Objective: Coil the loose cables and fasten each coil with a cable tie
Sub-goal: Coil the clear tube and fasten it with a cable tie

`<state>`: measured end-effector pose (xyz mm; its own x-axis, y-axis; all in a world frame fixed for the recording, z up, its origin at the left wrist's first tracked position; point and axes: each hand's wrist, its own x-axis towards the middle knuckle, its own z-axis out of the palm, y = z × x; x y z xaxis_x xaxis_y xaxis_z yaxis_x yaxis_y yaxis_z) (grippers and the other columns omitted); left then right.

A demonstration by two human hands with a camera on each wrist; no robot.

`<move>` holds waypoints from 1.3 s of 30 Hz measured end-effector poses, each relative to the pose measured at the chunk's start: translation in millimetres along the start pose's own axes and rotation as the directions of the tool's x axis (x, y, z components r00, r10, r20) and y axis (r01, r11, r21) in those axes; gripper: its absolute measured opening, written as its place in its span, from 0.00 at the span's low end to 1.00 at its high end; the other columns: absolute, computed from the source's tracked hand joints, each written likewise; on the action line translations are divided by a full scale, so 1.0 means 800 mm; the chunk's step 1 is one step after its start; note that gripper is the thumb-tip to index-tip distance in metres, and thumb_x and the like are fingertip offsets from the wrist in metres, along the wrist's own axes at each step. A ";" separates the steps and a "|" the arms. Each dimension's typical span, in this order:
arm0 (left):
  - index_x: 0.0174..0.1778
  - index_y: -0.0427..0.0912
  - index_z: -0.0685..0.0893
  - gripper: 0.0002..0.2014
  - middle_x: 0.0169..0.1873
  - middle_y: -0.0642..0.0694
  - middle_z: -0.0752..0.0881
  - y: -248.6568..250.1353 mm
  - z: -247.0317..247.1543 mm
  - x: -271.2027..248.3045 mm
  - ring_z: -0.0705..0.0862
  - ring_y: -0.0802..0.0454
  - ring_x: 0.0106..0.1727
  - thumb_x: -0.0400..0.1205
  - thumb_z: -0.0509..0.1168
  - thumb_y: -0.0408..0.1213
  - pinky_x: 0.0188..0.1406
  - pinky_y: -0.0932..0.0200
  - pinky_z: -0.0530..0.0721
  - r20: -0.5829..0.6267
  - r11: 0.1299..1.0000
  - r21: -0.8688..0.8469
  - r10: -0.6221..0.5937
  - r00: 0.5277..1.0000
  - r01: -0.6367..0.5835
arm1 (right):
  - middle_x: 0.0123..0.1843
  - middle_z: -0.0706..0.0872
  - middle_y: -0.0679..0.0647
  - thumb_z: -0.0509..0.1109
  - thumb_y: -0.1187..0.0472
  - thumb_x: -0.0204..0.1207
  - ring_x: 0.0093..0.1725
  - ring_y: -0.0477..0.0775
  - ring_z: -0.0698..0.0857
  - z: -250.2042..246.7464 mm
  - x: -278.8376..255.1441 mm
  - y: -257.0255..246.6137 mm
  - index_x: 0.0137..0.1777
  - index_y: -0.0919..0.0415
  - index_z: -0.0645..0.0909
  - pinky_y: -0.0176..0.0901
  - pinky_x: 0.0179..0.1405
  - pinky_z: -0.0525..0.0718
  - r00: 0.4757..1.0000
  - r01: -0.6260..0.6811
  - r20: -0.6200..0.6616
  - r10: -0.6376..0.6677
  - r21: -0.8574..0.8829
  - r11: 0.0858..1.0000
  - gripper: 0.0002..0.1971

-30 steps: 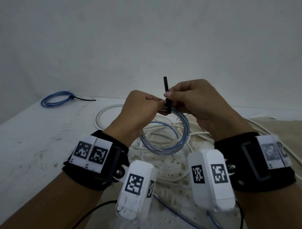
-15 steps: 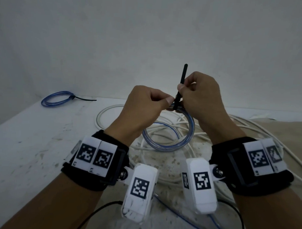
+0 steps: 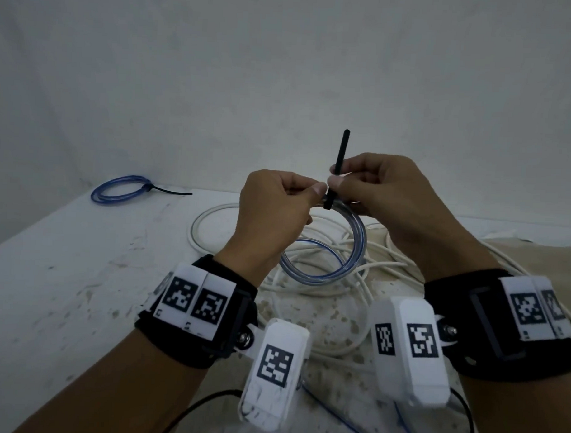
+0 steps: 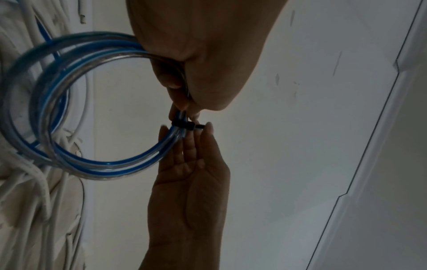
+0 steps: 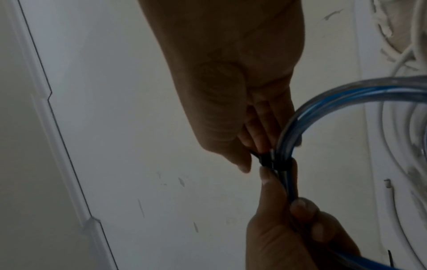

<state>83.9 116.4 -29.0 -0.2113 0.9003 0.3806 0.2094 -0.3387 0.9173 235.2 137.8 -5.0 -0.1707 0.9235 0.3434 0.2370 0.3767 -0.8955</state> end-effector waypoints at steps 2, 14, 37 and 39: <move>0.40 0.42 0.92 0.04 0.29 0.50 0.90 0.000 0.000 0.001 0.80 0.62 0.19 0.79 0.73 0.35 0.24 0.70 0.77 -0.009 1.000 -0.013 -0.008 1.000 0.008 | 0.41 0.91 0.60 0.81 0.65 0.70 0.44 0.63 0.92 -0.004 -0.001 0.003 0.54 0.63 0.86 0.59 0.52 0.89 0.999 0.018 0.050 -0.018 -0.012 1.000 0.13; 0.41 0.44 0.93 0.04 0.29 0.52 0.90 0.005 0.003 -0.006 0.83 0.59 0.21 0.79 0.73 0.37 0.27 0.69 0.78 0.037 0.993 0.061 0.100 0.994 -0.102 | 0.31 0.87 0.57 0.73 0.68 0.78 0.31 0.51 0.88 -0.005 0.002 0.005 0.41 0.63 0.82 0.44 0.36 0.87 0.998 0.041 -0.054 -0.040 0.024 0.999 0.05; 0.48 0.39 0.91 0.04 0.26 0.54 0.89 0.004 -0.002 -0.002 0.81 0.60 0.24 0.79 0.73 0.32 0.24 0.72 0.75 0.273 0.998 -0.051 -0.031 0.961 0.047 | 0.37 0.84 0.65 0.73 0.64 0.79 0.35 0.69 0.87 -0.002 0.003 0.005 0.39 0.61 0.79 0.51 0.23 0.88 0.979 0.131 -0.133 -0.153 -0.163 0.978 0.08; 0.53 0.38 0.91 0.07 0.29 0.54 0.90 0.004 -0.003 0.000 0.79 0.61 0.24 0.80 0.72 0.32 0.24 0.72 0.74 0.297 0.996 -0.051 -0.048 0.954 0.066 | 0.39 0.85 0.67 0.72 0.65 0.79 0.35 0.68 0.88 -0.001 0.003 0.004 0.40 0.63 0.79 0.45 0.22 0.85 0.981 0.117 -0.138 -0.138 -0.145 0.982 0.07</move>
<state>82.0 114.5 -25.8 0.0715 0.9561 0.2841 0.1457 -0.2918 0.9453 235.9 141.4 -6.8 -0.0686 0.8639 0.4989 0.3514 0.4890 -0.7984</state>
